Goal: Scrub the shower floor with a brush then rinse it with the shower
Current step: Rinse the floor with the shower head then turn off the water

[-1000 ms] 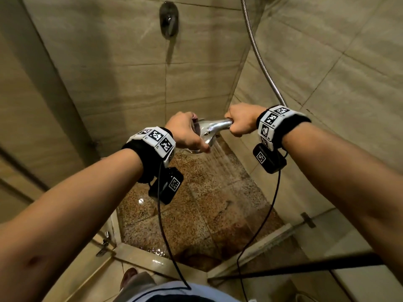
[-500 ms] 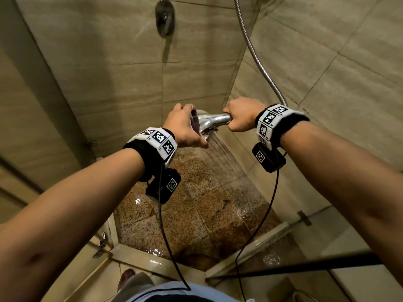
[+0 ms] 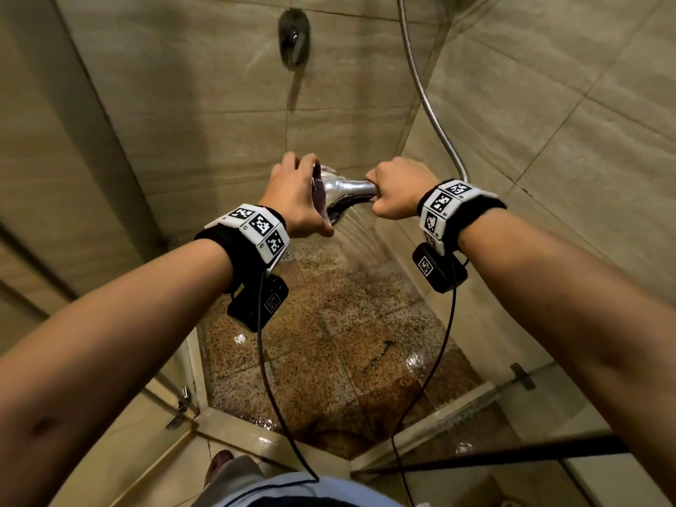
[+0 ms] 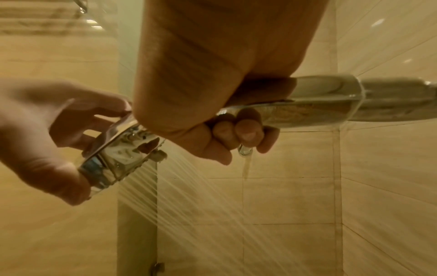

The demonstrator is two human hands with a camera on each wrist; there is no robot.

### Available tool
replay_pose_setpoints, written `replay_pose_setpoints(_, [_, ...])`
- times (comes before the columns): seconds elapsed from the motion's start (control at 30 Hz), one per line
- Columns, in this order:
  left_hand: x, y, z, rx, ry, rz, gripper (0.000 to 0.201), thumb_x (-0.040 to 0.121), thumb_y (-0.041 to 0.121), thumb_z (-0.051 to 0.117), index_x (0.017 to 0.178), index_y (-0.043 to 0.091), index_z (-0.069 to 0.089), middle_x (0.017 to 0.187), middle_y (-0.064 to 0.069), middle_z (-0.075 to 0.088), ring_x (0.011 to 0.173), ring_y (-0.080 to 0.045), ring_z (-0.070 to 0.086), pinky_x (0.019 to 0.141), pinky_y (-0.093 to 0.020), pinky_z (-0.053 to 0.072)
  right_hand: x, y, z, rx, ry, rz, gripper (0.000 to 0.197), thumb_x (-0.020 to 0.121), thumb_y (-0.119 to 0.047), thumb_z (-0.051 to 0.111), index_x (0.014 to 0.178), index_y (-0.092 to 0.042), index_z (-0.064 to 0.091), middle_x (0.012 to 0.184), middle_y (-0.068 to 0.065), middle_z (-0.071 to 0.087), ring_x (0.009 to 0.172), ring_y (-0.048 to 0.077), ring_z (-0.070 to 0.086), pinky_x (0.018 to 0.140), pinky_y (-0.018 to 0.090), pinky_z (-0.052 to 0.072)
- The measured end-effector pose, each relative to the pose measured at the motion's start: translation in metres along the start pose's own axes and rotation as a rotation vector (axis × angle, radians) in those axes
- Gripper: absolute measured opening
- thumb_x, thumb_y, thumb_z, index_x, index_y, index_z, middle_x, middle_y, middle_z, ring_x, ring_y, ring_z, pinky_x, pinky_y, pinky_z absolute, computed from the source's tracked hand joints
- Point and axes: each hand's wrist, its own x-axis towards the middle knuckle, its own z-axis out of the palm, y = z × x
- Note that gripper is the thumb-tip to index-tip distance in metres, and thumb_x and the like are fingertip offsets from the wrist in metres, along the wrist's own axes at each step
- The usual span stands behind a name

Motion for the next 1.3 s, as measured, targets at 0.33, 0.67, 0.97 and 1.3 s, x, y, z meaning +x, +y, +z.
replay_pose_setpoints(0.33, [-0.006, -0.015, -0.014, 0.032, 0.029, 0.004, 0.095, 0.045, 0.032, 0.091, 0.125, 0.017, 0.041, 0.120, -0.007, 0.039, 0.112, -0.025, 0.038, 0.093, -0.038, 0.045, 0.007, -0.019, -0.004, -0.007, 0.042, -0.048, 0.005, 0.075, -0.022, 0.055, 0.076, -0.024, 0.051, 0.067, -0.002, 0.050, 0.072, 0.027, 0.052, 0.064, 0.030, 0.038])
replay_pose_setpoints(0.67, [-0.007, -0.027, -0.035, 0.154, 0.032, 0.043, 0.093, 0.046, 0.029, 0.089, 0.125, 0.015, 0.041, 0.117, -0.009, 0.039, 0.107, -0.025, 0.038, 0.083, -0.034, 0.042, 0.019, -0.034, 0.011, 0.125, 0.041, -0.024, 0.012, 0.072, -0.019, 0.055, 0.067, -0.022, 0.044, 0.070, 0.000, 0.055, 0.070, 0.027, 0.054, 0.063, 0.029, 0.038])
replay_pose_setpoints(0.97, [-0.011, -0.032, -0.059, 0.266, 0.024, 0.030, 0.098, 0.042, 0.036, 0.090, 0.125, 0.017, 0.041, 0.119, -0.009, 0.039, 0.109, -0.027, 0.039, 0.085, -0.048, 0.049, 0.028, -0.050, 0.015, 0.227, 0.062, -0.037, 0.006, 0.073, -0.016, 0.053, 0.076, -0.020, 0.052, 0.073, 0.003, 0.057, 0.072, 0.029, 0.052, 0.064, 0.029, 0.041])
replay_pose_setpoints(1.3, [-0.020, -0.040, -0.077, 0.413, 0.016, -0.022, 0.097, 0.042, 0.043, 0.089, 0.123, 0.017, 0.043, 0.116, -0.010, 0.039, 0.107, -0.028, 0.039, 0.086, -0.044, 0.047, 0.041, -0.073, 0.024, 0.337, 0.058, -0.081, 0.013, 0.073, -0.011, 0.051, 0.081, -0.018, 0.058, 0.074, 0.003, 0.057, 0.077, 0.031, 0.054, 0.069, 0.031, 0.046])
